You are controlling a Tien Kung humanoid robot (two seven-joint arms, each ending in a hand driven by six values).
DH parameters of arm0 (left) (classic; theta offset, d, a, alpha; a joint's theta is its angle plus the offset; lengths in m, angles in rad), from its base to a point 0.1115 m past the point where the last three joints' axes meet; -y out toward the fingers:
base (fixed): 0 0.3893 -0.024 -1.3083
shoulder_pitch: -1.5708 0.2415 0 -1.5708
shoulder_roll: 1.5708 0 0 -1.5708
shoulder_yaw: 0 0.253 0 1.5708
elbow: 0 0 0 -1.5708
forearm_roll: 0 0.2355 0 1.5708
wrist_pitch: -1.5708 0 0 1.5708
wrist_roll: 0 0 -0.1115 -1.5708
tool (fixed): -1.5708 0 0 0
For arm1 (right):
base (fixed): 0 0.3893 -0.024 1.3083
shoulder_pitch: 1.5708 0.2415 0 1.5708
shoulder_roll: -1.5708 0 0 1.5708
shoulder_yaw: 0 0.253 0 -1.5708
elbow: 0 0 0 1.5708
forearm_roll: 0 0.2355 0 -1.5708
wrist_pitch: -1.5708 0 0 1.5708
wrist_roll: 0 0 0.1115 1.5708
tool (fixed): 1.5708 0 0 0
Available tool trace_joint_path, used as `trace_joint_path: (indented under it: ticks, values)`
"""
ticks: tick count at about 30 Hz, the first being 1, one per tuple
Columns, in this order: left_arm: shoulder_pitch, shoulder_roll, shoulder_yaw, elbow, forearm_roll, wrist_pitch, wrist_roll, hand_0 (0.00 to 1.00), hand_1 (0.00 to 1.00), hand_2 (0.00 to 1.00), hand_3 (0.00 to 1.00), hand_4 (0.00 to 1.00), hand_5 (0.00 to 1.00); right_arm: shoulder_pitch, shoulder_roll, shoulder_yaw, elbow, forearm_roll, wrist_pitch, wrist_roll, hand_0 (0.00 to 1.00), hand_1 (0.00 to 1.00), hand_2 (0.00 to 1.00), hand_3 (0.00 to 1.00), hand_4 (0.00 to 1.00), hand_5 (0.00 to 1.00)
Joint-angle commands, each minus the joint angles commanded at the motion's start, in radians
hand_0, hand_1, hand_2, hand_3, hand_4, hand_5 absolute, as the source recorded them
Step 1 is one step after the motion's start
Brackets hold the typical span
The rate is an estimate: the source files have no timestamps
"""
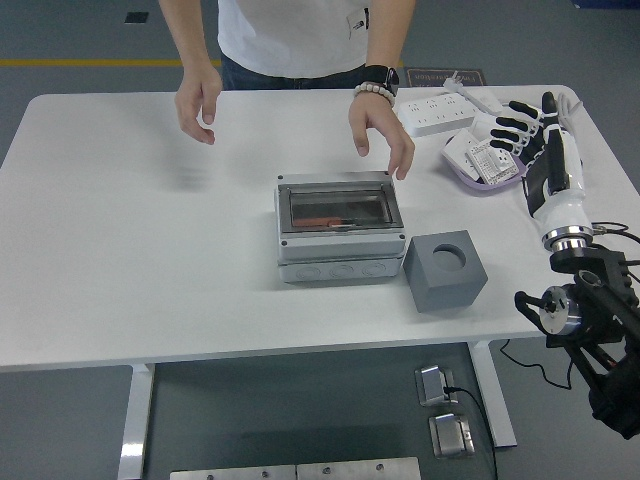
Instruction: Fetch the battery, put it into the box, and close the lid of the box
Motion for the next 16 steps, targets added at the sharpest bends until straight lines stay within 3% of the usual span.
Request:
trace_joint_path:
  ticks: [1, 16]
  values:
    - [0.001, 0.002, 0.0, 0.0, 0.0, 0.0, 0.0, 0.39, 0.597, 0.526, 0.482, 0.002, 0.002, -0.002, 0.0, -0.001, 0.001, -0.002, 0.001, -0.003, 0.61, 0.6, 0.626, 0.69, 0.899, 0.888]
    - [0.007, 0.028, -0.002, 0.0, 0.017, -0.004, -0.006, 0.389, 0.594, 0.527, 0.484, 0.002, 0.002, -0.032, 0.006, -0.001, 0.012, -0.044, 0.014, -0.041, 0.654, 0.616, 0.639, 0.697, 0.918, 0.891]
